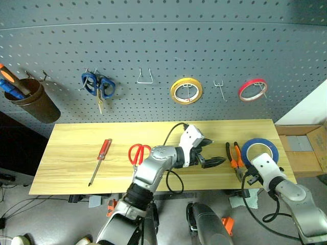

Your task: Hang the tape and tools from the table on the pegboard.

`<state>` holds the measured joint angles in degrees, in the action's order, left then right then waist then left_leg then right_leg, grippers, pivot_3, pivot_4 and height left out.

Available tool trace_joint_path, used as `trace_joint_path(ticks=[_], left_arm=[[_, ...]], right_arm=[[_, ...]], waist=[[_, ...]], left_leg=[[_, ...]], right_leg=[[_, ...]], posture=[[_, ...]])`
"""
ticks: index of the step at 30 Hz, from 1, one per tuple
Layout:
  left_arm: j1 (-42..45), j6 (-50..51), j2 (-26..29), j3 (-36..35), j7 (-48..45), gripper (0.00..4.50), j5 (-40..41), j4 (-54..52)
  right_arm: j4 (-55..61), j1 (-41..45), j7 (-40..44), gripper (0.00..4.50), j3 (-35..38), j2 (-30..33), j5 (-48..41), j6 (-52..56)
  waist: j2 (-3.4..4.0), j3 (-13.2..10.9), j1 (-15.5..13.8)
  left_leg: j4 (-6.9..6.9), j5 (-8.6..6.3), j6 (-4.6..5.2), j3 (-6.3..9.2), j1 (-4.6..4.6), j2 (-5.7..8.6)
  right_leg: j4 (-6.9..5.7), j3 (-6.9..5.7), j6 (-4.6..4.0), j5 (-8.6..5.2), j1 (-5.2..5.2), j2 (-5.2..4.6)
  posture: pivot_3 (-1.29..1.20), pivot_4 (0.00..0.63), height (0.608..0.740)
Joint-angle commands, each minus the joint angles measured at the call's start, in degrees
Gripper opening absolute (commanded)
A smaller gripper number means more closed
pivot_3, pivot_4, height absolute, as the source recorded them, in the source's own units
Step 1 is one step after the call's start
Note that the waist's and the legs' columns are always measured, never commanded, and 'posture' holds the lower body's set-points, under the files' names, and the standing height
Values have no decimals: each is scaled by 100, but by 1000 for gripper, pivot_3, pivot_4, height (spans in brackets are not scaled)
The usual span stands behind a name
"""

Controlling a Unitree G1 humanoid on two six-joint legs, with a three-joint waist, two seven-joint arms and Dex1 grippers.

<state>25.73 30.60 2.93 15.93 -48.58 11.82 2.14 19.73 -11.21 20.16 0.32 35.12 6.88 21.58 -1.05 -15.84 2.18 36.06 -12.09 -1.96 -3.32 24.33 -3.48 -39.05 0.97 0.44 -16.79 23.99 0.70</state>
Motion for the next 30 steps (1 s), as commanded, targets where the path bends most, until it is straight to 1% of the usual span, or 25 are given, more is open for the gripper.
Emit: trace_joint_path(ticks=[1,3,7,10,13,16,20,27,30], left_arm=[[-261,692,213,-344,187,4500,539,-1144],[-405,984,330,-463,329,4500,735,-1546],[-542,1288,499,-589,544,4500,941,-1980],[-712,1637,662,-1022,856,4500,1210,-2397],[-831,1767,792,-1261,1076,4500,1349,-2544],[-868,1776,874,-1388,1245,4500,1433,-2526],[-777,1588,914,-1388,1379,4500,1386,-2352],[-704,1457,950,-1277,1453,4500,1392,-2273],[-695,1428,959,-1256,1486,4500,1398,-2266]], right_arm=[[494,-330,-473,386,-284,77,867,-779],[414,-354,-662,386,-446,89,1232,-1142],[140,-196,-867,386,-584,49,1613,-1632],[-373,466,-1045,386,-781,143,1973,-2295],[-870,1088,-1141,386,-863,186,2135,-2824],[-1360,1659,-1193,386,-946,168,2188,-3333],[-1995,2280,-1292,386,-1112,121,2257,-4009],[-2847,2823,-1182,386,-1324,125,2151,-4930],[-3342,3058,-892,386,-1393,140,1960,-5202]], waist=[[-3,72,2],[-6,186,4],[-27,363,12],[-63,463,64],[-71,573,105],[-69,691,90],[-97,787,49],[-94,868,-49],[-94,907,-49]], left_leg=[[0,1,-1,1,4,0],[3,1,-1,0,4,1],[8,1,2,-4,2,8],[11,-1,5,-2,-25,6],[10,-5,23,4,-53,2],[8,-2,32,6,-60,0],[10,-2,31,4,-60,2],[18,-1,31,1,-61,4],[23,-1,31,1,-62,3]], right_leg=[[1,0,0,0,4,0],[2,1,0,0,3,0],[2,5,1,1,-1,-1],[1,5,-2,4,-26,-1],[0,3,-17,14,-49,2],[-3,1,-26,19,-57,9],[-2,4,-30,21,-62,9],[-1,7,-54,34,-67,9],[-2,8,-66,42,-69,9]], posture=[[-82,158,740],[-80,142,740],[-76,123,740],[-60,90,740],[-43,73,740],[-27,57,740],[-5,44,740],[10,38,740],[10,37,740]])
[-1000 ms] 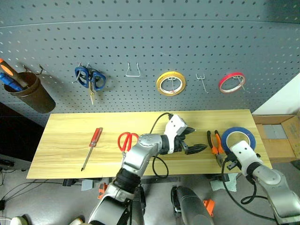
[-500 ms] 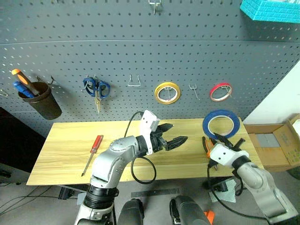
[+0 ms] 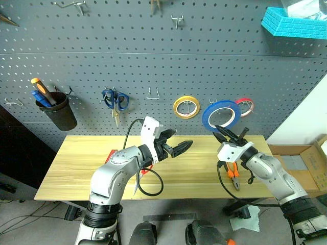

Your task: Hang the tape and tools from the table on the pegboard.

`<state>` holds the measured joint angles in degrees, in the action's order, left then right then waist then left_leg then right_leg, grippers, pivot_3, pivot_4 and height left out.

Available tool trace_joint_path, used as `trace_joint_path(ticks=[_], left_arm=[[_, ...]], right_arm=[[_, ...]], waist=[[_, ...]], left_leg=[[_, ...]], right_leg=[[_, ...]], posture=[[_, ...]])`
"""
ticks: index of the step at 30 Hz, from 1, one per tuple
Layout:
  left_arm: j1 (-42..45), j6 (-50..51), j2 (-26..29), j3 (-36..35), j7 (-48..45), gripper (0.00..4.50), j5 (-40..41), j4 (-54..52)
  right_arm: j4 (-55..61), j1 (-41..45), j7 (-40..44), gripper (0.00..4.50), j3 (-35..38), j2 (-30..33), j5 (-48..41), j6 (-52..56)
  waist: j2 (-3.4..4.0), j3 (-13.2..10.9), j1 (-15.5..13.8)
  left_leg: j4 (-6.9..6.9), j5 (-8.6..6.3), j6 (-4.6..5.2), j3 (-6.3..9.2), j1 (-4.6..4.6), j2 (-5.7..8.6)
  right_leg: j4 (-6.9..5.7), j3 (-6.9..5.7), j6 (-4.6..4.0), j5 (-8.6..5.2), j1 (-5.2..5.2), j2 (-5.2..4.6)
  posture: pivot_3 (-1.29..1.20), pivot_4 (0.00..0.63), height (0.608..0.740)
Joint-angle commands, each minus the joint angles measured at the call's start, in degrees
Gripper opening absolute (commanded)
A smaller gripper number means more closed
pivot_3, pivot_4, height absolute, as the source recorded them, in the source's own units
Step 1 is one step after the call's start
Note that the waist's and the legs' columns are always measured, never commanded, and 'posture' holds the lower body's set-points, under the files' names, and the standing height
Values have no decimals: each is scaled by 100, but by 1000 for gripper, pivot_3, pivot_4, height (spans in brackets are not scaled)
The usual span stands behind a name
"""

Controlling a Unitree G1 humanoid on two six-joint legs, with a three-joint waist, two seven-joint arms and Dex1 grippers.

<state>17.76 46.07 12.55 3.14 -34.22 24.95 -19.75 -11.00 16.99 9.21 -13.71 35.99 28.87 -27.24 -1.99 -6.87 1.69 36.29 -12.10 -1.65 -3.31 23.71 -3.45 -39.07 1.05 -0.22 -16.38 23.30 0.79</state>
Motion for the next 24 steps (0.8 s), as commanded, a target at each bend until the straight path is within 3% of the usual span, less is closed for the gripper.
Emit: trace_joint_path(ticks=[1,13,24], left_arm=[[116,-128,-3,24,59,4500,91,-62],[418,-315,-70,152,25,4500,99,312],[490,-517,-40,210,-22,4500,73,487]], right_arm=[[-456,340,331,386,33,75,-354,-362],[-1773,1324,1191,386,77,184,-864,-804],[-2155,1550,3206,386,34,24,-2034,-333]], waist=[[0,16,1],[2,20,12],[2,20,13]], left_leg=[[1,0,1,0,-2,-1],[44,1,12,-3,-18,-3],[67,0,14,-6,-27,-2]], right_leg=[[-1,0,-4,3,-2,0],[-36,9,-19,11,-16,5],[-71,15,-20,12,-18,5]], posture=[[9,36,740],[-8,44,740],[0,39,740]])
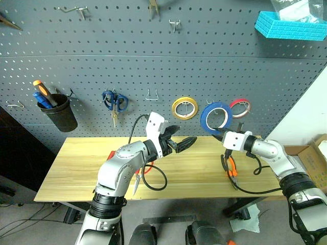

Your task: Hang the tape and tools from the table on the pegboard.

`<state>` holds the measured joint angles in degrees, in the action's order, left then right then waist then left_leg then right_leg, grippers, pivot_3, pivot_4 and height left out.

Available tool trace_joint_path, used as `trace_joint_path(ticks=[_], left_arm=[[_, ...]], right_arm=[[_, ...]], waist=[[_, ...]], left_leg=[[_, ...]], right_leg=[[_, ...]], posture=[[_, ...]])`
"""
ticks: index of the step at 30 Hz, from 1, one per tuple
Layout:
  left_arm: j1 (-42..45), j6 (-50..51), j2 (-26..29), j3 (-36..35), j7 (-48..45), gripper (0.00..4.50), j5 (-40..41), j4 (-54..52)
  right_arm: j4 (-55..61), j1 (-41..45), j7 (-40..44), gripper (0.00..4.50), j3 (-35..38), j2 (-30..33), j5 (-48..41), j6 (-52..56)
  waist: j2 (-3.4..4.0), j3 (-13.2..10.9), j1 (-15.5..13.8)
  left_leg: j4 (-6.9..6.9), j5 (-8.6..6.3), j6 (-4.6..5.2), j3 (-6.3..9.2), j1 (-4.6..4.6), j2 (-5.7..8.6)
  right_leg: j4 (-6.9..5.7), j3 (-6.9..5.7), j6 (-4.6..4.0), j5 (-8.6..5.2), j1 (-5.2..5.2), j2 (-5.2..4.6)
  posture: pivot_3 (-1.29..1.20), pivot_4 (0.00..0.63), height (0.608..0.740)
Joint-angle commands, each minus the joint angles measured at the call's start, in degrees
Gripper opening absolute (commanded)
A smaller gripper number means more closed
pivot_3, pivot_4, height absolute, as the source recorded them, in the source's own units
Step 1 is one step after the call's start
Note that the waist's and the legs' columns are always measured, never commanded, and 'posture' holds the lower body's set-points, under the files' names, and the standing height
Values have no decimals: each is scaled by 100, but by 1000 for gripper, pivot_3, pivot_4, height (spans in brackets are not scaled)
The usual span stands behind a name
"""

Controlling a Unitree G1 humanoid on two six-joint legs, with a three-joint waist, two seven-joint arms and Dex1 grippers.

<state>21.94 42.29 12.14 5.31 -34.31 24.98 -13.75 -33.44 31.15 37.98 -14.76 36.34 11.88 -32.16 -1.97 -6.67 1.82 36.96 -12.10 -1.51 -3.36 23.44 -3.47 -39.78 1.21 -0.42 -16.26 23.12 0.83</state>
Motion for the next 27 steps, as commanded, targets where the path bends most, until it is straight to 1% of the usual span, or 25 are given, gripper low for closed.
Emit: trace_joint_path(ticks=[1,6,8,9,10,18,24,27], left_arm=[[71,-145,1,-7,-9,4500,73,-113],[42,-155,-4,-10,19,4500,78,-146],[19,-154,-1,-10,20,4500,83,-166],[12,-151,-1,-8,22,4500,84,-176],[6,-149,1,-8,22,4500,86,-182],[37,-167,-3,-9,11,4500,85,-156],[37,-175,0,-15,14,4500,84,-149],[-15,-163,15,-11,19,4500,88,-204]], right_arm=[[107,117,416,386,148,-18,-376,191],[241,21,555,386,196,-22,-453,297],[281,-14,541,1121,200,-22,-448,306],[298,-27,536,1340,205,-20,-445,310],[313,-36,532,1663,211,-21,-447,319],[122,172,192,4477,259,23,-230,225],[45,179,120,4477,274,11,-221,229],[218,-22,145,4477,369,1,-347,525]], waist=[[0,0,0],[2,3,-1],[3,4,-1],[3,4,-1],[4,5,-1],[7,12,0],[7,15,-2],[7,15,-5]], left_leg=[[0,0,0,-1,-2,0],[1,0,0,-1,-8,0],[1,0,0,-2,-9,0],[1,0,0,-2,-8,0],[2,0,0,-2,-9,0],[3,0,0,-5,-11,1],[3,0,0,-6,-12,1],[3,1,0,-6,-12,1]], right_leg=[[-4,1,0,0,0,0],[-15,2,0,0,0,0],[-17,3,0,0,0,0],[-17,2,0,0,0,0],[-17,3,0,0,0,0],[-20,6,-1,0,0,0],[-20,8,-1,0,0,0],[-20,8,-1,0,-1,0]], posture=[[1,38,740],[6,36,740],[6,36,740],[7,34,740],[7,34,740],[5,33,740],[5,33,740],[13,40,740]])
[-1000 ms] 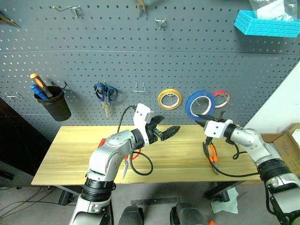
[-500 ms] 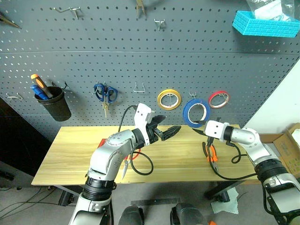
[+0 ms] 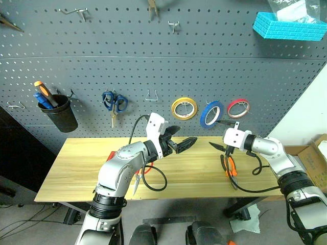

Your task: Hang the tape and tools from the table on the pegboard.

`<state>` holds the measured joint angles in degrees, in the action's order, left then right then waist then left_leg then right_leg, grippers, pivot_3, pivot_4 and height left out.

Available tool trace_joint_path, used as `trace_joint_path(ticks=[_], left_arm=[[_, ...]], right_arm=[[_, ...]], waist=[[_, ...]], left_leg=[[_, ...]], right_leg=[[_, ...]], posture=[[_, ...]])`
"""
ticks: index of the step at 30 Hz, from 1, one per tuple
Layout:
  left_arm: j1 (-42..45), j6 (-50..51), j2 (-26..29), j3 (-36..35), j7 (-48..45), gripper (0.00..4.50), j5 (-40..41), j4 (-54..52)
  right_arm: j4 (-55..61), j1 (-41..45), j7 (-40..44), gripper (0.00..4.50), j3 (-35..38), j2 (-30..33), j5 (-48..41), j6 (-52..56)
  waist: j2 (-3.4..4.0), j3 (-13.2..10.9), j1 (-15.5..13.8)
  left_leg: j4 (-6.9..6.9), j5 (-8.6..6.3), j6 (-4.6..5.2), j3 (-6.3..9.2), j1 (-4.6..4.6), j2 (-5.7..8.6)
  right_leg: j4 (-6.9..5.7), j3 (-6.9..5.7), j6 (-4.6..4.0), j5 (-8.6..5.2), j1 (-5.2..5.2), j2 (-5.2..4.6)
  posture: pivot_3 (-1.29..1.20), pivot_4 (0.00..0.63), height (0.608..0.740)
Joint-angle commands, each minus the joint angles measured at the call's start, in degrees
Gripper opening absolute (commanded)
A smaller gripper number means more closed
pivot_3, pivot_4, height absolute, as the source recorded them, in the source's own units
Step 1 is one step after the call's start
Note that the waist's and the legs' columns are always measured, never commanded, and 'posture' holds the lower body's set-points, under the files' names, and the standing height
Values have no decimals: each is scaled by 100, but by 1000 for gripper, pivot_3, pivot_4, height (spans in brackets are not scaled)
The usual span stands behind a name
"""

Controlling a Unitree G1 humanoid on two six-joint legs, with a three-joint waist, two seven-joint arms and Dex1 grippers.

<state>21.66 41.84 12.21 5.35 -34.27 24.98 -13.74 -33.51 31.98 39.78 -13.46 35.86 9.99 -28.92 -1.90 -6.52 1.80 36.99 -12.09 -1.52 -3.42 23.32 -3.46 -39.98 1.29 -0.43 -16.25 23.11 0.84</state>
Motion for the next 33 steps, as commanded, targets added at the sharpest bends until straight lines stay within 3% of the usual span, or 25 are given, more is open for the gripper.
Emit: trace_joint_path(ticks=[1,8,11,13,18,28,33], left_arm=[[-22,-111,13,-5,14,4500,90,-228],[-728,-82,325,316,-109,4500,-10,-576],[-1257,-338,636,687,-193,4500,-279,-643],[-1490,-582,727,894,-203,4500,-473,-515],[-1570,-895,751,1261,-276,4500,-751,-285],[-1329,-590,410,1458,-228,4500,-659,-484],[-1411,-366,442,1368,-174,4500,-568,-732]], right_arm=[[368,-242,-26,4477,298,52,-222,363],[2533,-1999,1,4477,798,188,-716,1918],[3512,-2704,-387,4477,992,-206,-983,4100],[3810,-2841,-679,4477,1050,-588,-1111,5478],[3589,-2229,-1256,4477,1358,-1188,-1297,7287],[1425,-723,-1944,4477,1803,-1118,-1305,7741],[1038,-368,-2280,4477,2341,-1418,-1680,8685]], waist=[[-1,1,-7],[1,0,-30],[-5,-36,-14],[-16,-69,-6],[40,-302,-31],[38,-581,-122],[30,-736,-143]], left_leg=[[0,0,0,0,0,0],[-5,-1,2,1,0,-3],[-10,-3,4,-6,-20,-8],[-24,-9,6,-4,-89,-17],[-19,-5,12,-1,-135,-14],[-38,-9,48,6,-40,-4],[-97,-12,43,5,-28,-4]], right_leg=[[0,0,0,0,0,0],[0,0,3,-6,-2,-2],[0,7,19,-18,-12,-4],[5,5,0,-33,-81,-7],[1,8,-67,-45,-110,-10],[67,0,-12,-23,-65,-4],[103,0,-4,-27,-49,-5]], posture=[[13,40,740],[24,105,740],[25,155,740],[29,168,740],[48,215,740],[78,290,740],[92,313,740]])
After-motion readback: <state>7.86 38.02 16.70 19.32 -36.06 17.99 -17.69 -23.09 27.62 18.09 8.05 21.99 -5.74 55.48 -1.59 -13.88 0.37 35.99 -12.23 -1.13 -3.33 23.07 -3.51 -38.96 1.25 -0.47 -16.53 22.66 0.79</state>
